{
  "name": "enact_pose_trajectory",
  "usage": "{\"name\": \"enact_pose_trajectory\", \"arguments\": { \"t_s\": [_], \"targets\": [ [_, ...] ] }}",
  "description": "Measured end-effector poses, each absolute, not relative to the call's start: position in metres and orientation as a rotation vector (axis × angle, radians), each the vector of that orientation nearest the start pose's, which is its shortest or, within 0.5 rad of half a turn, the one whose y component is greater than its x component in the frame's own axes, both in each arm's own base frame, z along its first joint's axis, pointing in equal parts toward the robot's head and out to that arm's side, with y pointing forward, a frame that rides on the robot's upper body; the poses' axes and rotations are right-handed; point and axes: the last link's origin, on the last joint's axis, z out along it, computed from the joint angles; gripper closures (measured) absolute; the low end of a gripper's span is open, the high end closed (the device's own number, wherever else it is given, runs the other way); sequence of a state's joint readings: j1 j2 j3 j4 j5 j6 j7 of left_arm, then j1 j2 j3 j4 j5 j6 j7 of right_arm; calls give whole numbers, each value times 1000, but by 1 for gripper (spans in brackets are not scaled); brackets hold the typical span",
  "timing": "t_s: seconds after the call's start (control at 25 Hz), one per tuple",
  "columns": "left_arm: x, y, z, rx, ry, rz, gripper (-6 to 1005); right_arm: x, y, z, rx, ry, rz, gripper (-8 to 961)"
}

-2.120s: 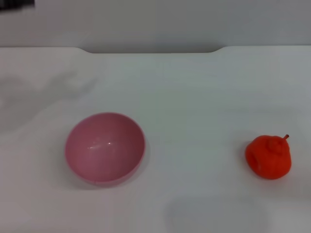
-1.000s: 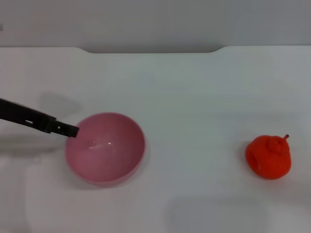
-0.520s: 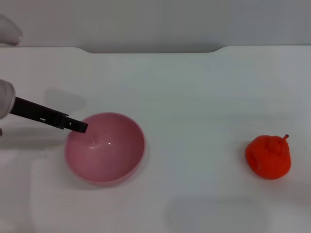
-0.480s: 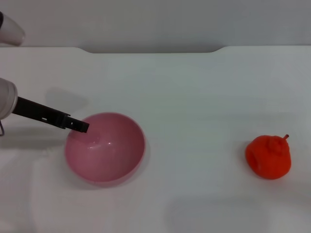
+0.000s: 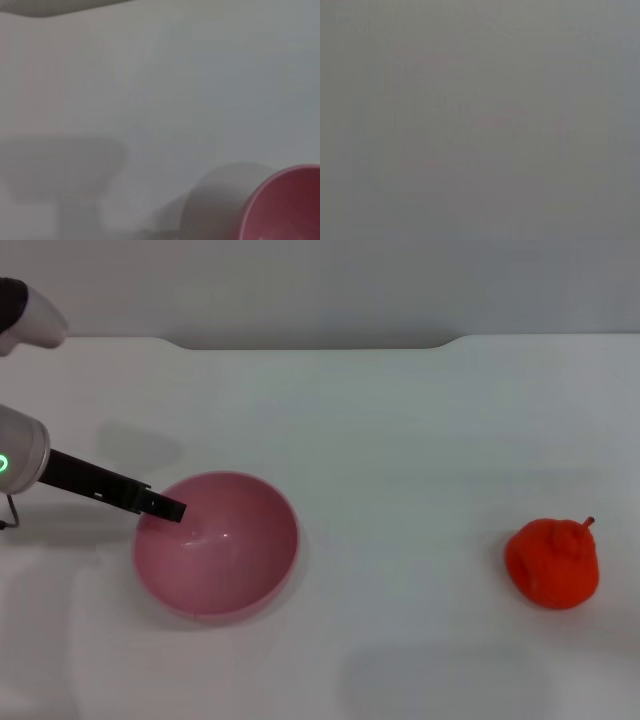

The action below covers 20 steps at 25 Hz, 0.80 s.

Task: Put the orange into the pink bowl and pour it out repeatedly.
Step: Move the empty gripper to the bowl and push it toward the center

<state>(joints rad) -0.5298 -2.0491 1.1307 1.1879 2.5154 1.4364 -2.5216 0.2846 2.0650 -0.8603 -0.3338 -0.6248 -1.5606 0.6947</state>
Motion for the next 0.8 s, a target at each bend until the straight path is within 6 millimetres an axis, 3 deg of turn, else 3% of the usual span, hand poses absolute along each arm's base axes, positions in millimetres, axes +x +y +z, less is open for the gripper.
{"name": "enact_pose_trajectory", "arguments": {
  "t_s": [0.8],
  "targets": [
    [-251,358,12,-2423,-1275,310,308,326,292,91,-1447,358,1189,267]
  ]
}}
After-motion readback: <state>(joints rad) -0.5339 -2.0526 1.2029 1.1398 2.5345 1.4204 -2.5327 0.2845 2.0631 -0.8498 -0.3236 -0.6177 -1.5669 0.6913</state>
